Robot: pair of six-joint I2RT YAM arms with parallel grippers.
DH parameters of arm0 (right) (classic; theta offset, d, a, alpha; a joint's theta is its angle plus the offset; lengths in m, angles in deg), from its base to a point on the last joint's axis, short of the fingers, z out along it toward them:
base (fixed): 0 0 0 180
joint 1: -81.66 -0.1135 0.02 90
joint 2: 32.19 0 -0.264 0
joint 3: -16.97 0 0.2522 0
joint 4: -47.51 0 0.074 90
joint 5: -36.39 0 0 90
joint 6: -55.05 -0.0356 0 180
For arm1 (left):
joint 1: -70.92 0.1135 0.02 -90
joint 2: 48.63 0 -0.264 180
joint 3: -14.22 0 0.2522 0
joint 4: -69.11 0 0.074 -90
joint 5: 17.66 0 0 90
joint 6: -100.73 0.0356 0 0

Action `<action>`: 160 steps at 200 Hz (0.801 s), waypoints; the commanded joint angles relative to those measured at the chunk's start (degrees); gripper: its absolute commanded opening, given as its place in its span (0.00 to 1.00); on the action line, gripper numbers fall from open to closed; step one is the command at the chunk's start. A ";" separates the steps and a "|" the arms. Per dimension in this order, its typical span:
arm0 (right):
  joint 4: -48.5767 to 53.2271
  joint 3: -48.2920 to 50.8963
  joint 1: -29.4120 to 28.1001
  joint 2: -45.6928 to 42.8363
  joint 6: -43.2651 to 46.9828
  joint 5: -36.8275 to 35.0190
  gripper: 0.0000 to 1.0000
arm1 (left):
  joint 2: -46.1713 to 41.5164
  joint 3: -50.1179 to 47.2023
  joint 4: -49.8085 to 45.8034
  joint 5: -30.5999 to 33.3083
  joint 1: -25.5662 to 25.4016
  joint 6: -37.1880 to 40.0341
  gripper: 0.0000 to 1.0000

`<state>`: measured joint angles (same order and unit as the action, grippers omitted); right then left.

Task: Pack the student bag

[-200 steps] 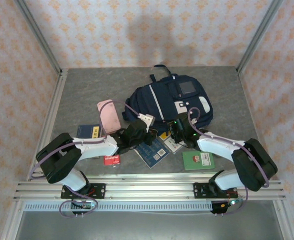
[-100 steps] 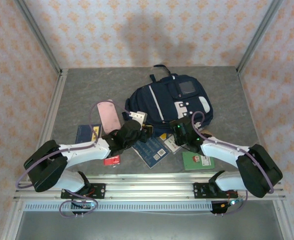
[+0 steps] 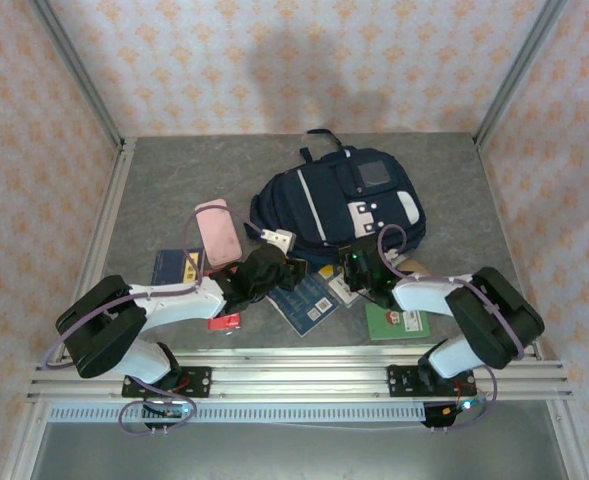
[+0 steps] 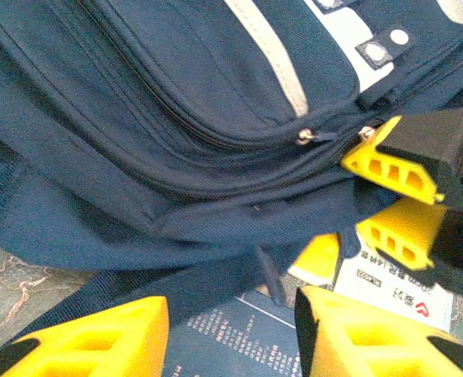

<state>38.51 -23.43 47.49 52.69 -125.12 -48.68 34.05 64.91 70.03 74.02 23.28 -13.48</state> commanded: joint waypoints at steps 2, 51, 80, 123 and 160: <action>-10.12 1.04 1.03 2.08 -0.09 -0.19 0.12 | -0.51 -0.71 0.24 0.26 0.49 -1.04 0.50; -0.81 -1.29 1.30 -6.70 2.69 -0.36 0.00 | -0.52 0.40 -1.74 -3.86 2.84 -1.11 0.65; 3.58 -3.60 1.48 -9.78 4.18 0.70 0.00 | 1.10 1.10 0.26 -7.46 5.06 -2.71 0.68; 4.81 -4.74 1.48 -11.21 4.59 2.19 0.00 | 3.10 3.47 3.68 -13.70 5.89 -2.60 0.68; 5.53 -4.40 1.48 -12.69 4.73 2.41 0.00 | 4.66 6.17 3.18 -16.94 6.28 -4.14 0.68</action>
<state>44.89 -25.81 48.73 42.97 -121.71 -46.91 37.10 67.92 71.28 60.66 28.97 -16.10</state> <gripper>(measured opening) 0.096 0.678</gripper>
